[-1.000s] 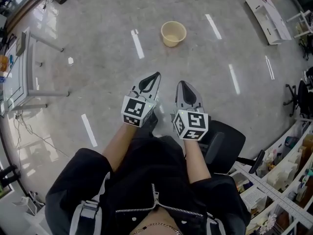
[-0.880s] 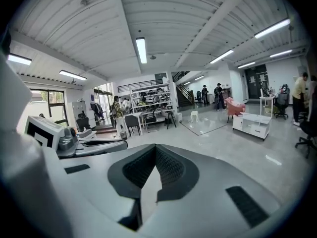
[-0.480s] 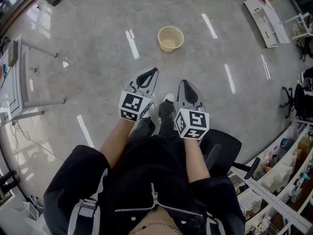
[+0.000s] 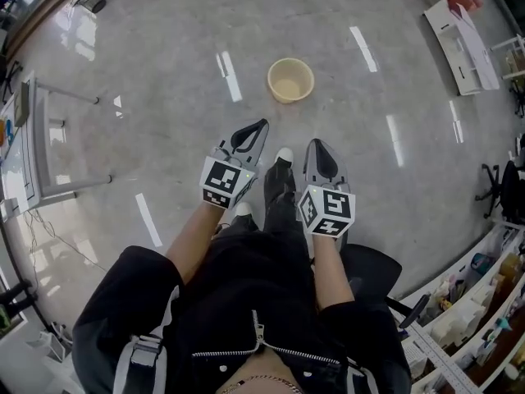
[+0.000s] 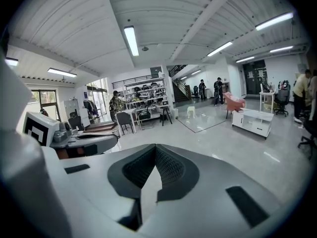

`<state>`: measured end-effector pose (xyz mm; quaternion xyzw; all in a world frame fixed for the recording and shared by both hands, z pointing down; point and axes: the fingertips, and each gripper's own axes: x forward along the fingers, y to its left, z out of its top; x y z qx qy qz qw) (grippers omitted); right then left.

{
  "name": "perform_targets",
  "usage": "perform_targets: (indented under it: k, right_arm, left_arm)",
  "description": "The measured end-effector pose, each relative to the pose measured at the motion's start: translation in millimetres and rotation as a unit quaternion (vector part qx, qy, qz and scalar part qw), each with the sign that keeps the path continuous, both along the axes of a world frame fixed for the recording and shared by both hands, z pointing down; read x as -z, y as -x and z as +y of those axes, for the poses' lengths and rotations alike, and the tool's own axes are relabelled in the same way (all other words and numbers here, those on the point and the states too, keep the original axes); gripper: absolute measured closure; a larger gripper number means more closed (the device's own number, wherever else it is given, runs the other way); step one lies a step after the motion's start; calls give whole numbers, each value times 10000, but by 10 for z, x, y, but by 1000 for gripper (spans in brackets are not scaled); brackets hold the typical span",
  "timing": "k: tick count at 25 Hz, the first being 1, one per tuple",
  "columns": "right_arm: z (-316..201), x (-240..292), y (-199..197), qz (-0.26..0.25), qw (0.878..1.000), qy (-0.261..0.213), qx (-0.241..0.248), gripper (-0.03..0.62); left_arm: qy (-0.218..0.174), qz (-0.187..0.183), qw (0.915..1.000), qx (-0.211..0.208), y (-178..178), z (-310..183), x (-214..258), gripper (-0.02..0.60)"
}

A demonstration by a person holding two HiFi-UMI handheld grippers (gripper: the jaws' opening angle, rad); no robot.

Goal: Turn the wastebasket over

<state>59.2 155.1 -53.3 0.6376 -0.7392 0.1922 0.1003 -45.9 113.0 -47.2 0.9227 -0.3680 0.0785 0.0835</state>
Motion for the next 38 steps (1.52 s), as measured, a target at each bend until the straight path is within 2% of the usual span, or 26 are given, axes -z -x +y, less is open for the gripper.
perform_targets:
  k: [7, 13, 17, 21, 28, 35, 38]
  right_arm:
    - [-1077, -359, -592, 178, 9995, 183, 211, 585]
    - [-1797, -1103, -552, 334, 9968, 433, 578, 585]
    - [-2097, -1867, -574, 359, 9959, 484, 674, 585]
    - [-2232, -2564, -731, 376, 9955, 557, 675, 585]
    - [-2768, -3618, -997, 527, 9964, 171, 636, 585]
    - [-3088, -4699, -953, 496, 9954, -34, 821, 585]
    - [-3124, -5187, -872, 682, 9928, -109, 975, 585]
  left_arm:
    - [-130, -255, 9996, 12, -496, -947, -376, 575]
    - [-158, -346, 9992, -78, -507, -1748, -944, 575]
    - [-114, -389, 9992, -35, -463, -2157, -1700, 575]
    - [26, -406, 9991, -104, -508, -2314, -2453, 575]
    - [-198, -348, 9988, -287, -677, -2649, -3731, 575]
    - [-293, -267, 9989, -249, -736, -2899, -4868, 575]
    - [-215, -260, 9993, -155, -685, -2937, -5417, 575]
